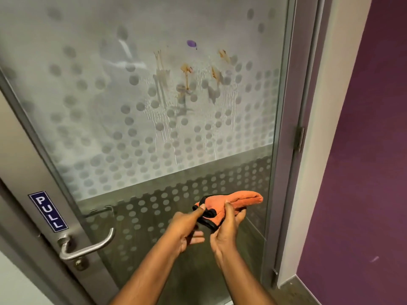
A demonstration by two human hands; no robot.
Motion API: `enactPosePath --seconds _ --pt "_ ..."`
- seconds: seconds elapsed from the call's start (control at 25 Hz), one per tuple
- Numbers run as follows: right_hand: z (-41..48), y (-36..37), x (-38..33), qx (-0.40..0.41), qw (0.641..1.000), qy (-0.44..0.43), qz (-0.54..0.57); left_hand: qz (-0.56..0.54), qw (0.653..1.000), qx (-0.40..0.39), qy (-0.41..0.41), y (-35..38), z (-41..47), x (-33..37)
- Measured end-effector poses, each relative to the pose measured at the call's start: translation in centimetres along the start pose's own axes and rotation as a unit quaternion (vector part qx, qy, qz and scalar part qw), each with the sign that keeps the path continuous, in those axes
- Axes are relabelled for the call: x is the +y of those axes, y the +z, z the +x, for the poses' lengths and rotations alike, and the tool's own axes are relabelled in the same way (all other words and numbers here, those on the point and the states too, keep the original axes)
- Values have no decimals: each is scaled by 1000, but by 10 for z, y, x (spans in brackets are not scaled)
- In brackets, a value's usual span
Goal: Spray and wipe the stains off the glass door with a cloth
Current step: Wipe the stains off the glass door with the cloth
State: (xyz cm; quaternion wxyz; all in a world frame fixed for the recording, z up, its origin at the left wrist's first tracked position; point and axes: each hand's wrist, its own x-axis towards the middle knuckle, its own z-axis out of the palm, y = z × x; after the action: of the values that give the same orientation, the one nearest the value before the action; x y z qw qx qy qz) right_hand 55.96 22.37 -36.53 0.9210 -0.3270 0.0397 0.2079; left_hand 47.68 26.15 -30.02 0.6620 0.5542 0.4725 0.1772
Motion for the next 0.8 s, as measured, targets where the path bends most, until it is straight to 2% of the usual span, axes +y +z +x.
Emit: enactPosePath --seconds 0.04,0.08,0.12,0.2,0.24,0.32,0.4,0.48,0.56,0.6,0.72,0.8 --pt "7 7 0 5 999 -31 -20 49 994 72 60 -8 8 6" --pt "14 15 1 0 996 -71 -56 101 974 151 135 -19 14 14" --pt "19 24 3 -6 987 -116 -111 148 937 222 226 -32 19 25" --pt "27 45 11 -10 952 -198 -233 217 819 333 413 -60 23 54" --pt "29 55 17 -11 932 -232 -278 234 761 373 477 -74 26 70" --pt "32 75 33 -16 883 -323 -339 232 676 424 556 -99 34 103" --pt "33 93 43 -64 816 -411 -403 221 621 461 594 -122 41 132" --pt "38 109 49 -135 729 -481 -468 226 575 492 614 -142 51 155" --pt "51 119 58 -172 641 -532 -526 232 545 502 630 -155 59 171" --pt "57 119 62 -184 614 -554 -531 233 536 501 638 -157 63 177" --pt "73 120 64 -211 571 -606 -512 254 505 527 634 -158 74 184" --pt "86 129 55 -239 517 -659 -491 265 483 550 627 -156 80 184"
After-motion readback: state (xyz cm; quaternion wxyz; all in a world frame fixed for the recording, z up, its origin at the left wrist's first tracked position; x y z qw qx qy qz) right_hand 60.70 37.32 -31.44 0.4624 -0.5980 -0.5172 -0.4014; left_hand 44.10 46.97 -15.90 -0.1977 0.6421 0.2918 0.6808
